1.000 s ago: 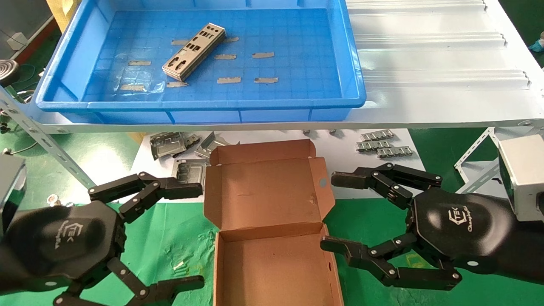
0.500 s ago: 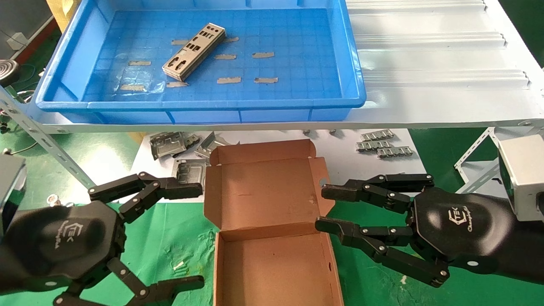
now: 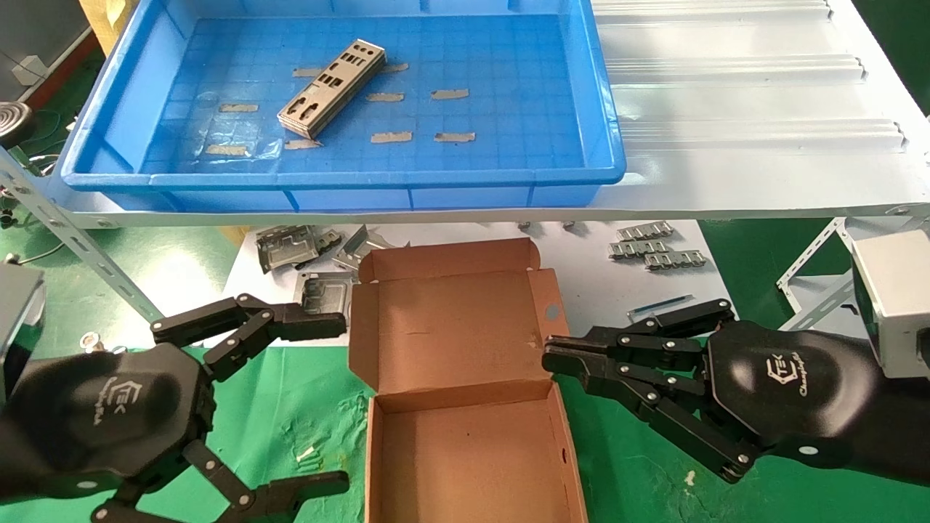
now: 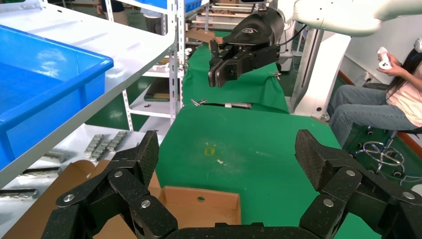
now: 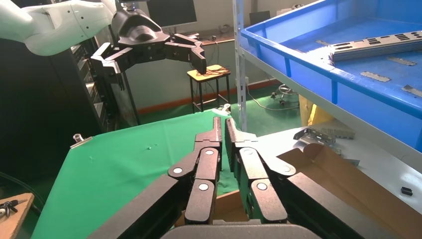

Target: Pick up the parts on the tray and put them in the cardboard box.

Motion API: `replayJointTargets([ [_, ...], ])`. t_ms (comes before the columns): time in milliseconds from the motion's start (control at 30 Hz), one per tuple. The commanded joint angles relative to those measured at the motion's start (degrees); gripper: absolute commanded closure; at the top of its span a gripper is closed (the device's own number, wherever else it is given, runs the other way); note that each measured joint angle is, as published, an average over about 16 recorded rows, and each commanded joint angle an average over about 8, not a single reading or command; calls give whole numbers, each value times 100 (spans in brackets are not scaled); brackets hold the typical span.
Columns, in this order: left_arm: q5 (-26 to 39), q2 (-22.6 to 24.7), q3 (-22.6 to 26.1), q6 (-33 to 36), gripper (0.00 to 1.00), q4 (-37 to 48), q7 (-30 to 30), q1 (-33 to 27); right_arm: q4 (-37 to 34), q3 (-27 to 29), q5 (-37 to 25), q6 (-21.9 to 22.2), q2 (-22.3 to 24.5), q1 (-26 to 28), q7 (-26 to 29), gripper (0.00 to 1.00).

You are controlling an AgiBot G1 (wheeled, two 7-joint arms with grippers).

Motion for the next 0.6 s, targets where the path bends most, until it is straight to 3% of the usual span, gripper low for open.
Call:
replayJointTargets([
  [33,-41,-13,-20,13,0,-20,30,51,0,0,0,0,0,0,0,100],
  [167,313,101,120,-129,0,153,-225,-495,0,0,0,0,0,0,0,100],
  [300,1043,476,443,-314,0,742,-533,-1527,0,0,0,0,0,0,0,100],
  [600,2667,1820,1176,-748,0,3296,-270,-3777,0,0,0,0,0,0,0,100],
])
